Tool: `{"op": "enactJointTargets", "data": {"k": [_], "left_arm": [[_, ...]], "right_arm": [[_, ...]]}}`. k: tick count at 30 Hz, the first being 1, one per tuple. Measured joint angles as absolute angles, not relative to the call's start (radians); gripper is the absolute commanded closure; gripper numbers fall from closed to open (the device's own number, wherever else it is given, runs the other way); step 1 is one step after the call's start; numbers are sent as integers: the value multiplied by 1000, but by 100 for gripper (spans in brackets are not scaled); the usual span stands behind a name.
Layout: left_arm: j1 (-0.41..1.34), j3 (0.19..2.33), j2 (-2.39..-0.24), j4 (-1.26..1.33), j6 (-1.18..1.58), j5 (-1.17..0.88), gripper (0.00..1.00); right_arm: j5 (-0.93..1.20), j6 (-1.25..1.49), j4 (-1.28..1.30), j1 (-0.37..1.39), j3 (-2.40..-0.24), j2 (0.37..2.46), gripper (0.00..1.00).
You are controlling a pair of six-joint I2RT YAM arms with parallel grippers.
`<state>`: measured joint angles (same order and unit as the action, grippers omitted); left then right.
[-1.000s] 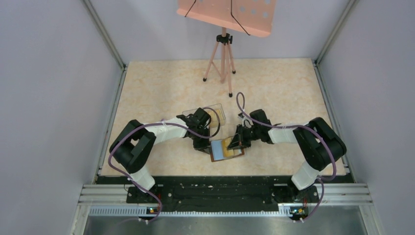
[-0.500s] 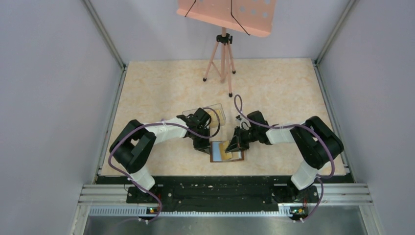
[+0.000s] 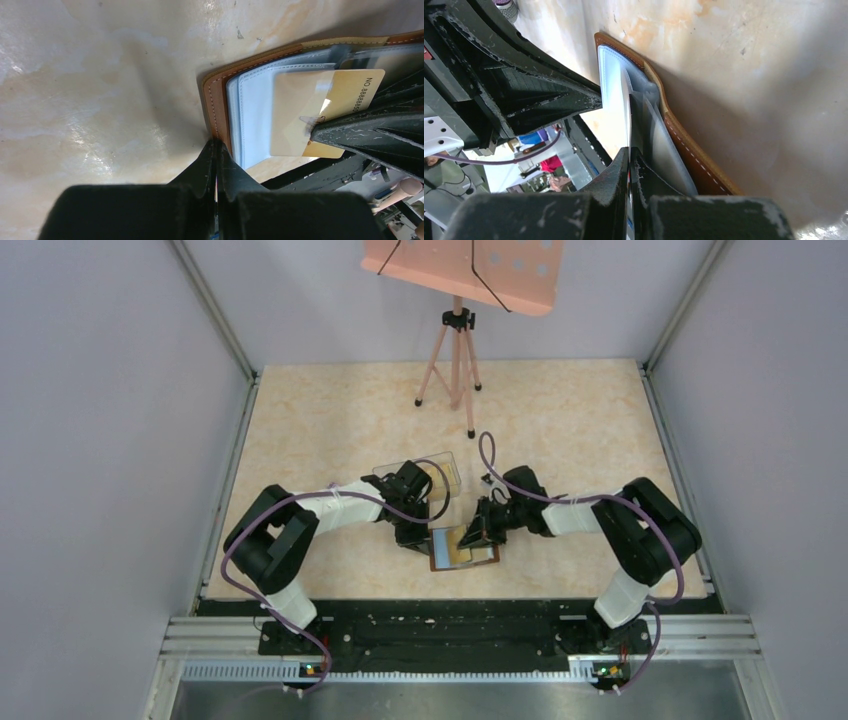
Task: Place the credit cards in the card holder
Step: Insert the credit card into the card holder.
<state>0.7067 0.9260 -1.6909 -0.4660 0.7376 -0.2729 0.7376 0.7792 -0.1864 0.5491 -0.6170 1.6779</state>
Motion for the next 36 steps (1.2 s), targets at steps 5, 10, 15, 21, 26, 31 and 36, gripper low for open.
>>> {"op": "enactJointTargets", "data": {"k": [5,10,15,21,26,31,36], "left_arm": [[707,926,-1691,-465,743,-273,100],[708,924,-1689,-465,747,-271,100],[710,921,-1687,-461,754,-272,100],[725,920,-1688,-444,758,-273,100],[725,920,-1691,-440,758,-277,100],[725,921,-1694,-436,758,-288,100],[725,924,-1699,-435,758,-294,100]], "right_arm": [[725,781,-195,559,-617,1679,98],[685,748,-107,585,-658,1679,76],[598,670,101,634,-764,1669,58],[496,588,314,674,-889,1660,41],[442,543,425,697,-942,1648,33],[407,519,499,701,-952,1624,30],[384,515,535,704,-953,1589,32]]}}
